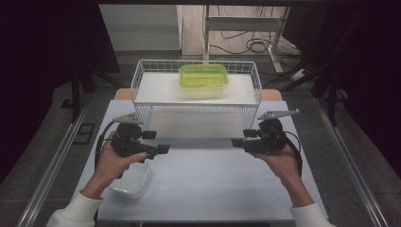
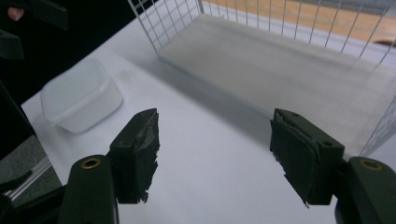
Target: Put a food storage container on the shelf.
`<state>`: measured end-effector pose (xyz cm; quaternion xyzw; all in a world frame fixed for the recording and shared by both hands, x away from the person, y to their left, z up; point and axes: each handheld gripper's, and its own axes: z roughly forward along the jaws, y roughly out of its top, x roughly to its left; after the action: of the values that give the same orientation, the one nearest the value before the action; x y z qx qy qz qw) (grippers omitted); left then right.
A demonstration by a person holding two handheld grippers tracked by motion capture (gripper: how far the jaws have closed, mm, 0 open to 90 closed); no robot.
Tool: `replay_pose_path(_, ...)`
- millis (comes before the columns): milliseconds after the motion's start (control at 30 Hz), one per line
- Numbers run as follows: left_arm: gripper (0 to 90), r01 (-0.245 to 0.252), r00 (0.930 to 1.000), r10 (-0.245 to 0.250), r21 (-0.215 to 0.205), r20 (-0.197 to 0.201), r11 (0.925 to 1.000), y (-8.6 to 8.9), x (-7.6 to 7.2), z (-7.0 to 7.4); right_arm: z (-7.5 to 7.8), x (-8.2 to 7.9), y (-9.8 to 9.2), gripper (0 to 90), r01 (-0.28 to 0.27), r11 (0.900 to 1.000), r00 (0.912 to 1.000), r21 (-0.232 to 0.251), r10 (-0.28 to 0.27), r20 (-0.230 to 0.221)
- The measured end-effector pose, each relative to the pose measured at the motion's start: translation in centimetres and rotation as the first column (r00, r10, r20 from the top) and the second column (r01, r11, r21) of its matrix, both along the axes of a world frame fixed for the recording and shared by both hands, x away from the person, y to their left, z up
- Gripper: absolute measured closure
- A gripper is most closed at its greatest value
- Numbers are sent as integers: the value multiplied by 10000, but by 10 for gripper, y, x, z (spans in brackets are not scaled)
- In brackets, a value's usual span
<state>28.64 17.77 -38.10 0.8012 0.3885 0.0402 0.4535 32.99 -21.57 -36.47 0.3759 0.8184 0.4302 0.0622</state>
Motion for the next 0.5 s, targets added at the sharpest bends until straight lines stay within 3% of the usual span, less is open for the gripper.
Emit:
replay_pose_path(133, 214, 95, 9994, -96, -29, -335, 10000, 1, -3, -13, -11, -8, -2, 327, -55, 9998, 9999, -190, 53, -115)
replay_pose_path(267, 229, 42, 9976, -42, -12, -687, 10000, 3, -7, -31, -29, -18, -4, 328, -234, 9992, 9984, -317, 217, -517)
replay_pose_path(400, 239, 53, 9960, -12, 451, -896, 9990, 2, -8, -43, -41, -21, -8, 329, -220, 9993, 9972, -316, 196, -722)
replay_pose_path(500, 245, 108, 9944, -57, 487, -1051, 9988, 2, -9, -49, -48, -22, -9, 331, -217, 9990, 9960, -397, 182, -871)
